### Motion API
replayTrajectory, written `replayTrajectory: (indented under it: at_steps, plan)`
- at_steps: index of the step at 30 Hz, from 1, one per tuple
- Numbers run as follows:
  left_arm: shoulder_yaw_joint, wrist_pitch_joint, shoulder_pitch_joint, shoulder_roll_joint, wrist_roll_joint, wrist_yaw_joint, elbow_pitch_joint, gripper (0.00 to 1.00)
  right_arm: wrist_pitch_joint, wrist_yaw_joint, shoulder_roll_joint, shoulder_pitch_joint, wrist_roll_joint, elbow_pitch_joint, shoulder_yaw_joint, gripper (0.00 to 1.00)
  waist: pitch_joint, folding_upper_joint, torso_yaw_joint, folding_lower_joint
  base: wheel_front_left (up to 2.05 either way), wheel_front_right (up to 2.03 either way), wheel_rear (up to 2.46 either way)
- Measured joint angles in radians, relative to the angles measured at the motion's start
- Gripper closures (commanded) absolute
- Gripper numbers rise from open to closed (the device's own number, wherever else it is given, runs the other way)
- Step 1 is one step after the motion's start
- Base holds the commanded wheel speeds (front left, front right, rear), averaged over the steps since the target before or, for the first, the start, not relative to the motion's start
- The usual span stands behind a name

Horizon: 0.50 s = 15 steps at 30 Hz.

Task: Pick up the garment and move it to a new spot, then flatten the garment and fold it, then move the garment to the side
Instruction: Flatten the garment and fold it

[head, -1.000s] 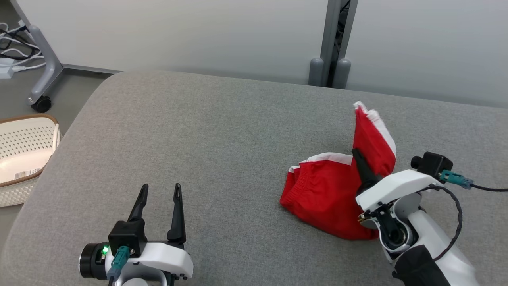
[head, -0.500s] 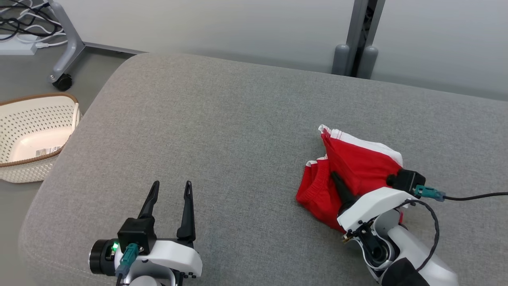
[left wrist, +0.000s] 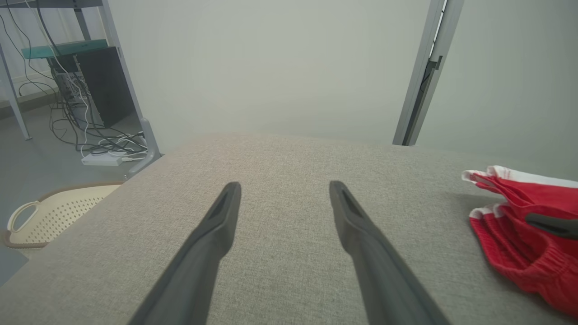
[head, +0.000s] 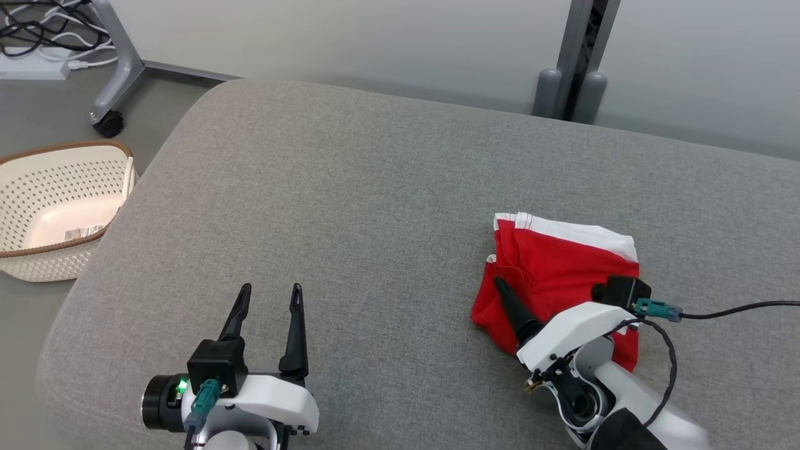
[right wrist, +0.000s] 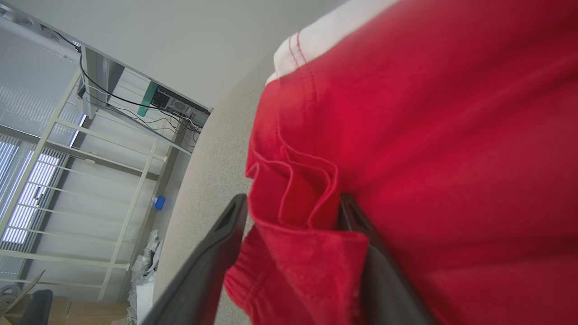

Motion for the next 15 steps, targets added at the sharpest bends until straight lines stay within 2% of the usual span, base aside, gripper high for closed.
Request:
replayTrajectory:
  at_steps: [8,15]
  plan:
    - [0.013,0.0,0.005,0.0,0.011,-0.001,0.007,0.0,-0.016,0.0,-0.001,0.0,0.069,-0.034,0.145,0.0,-0.037,0.0,-0.033,0.0,0.0,0.0,0.0]
    - [0.046,0.0,0.021,0.0,0.029,-0.011,0.009,0.0,-0.044,0.0,-0.001,-0.027,0.127,-0.082,0.229,0.0,-0.072,0.0,-0.091,0.0,0.0,0.0,0.0]
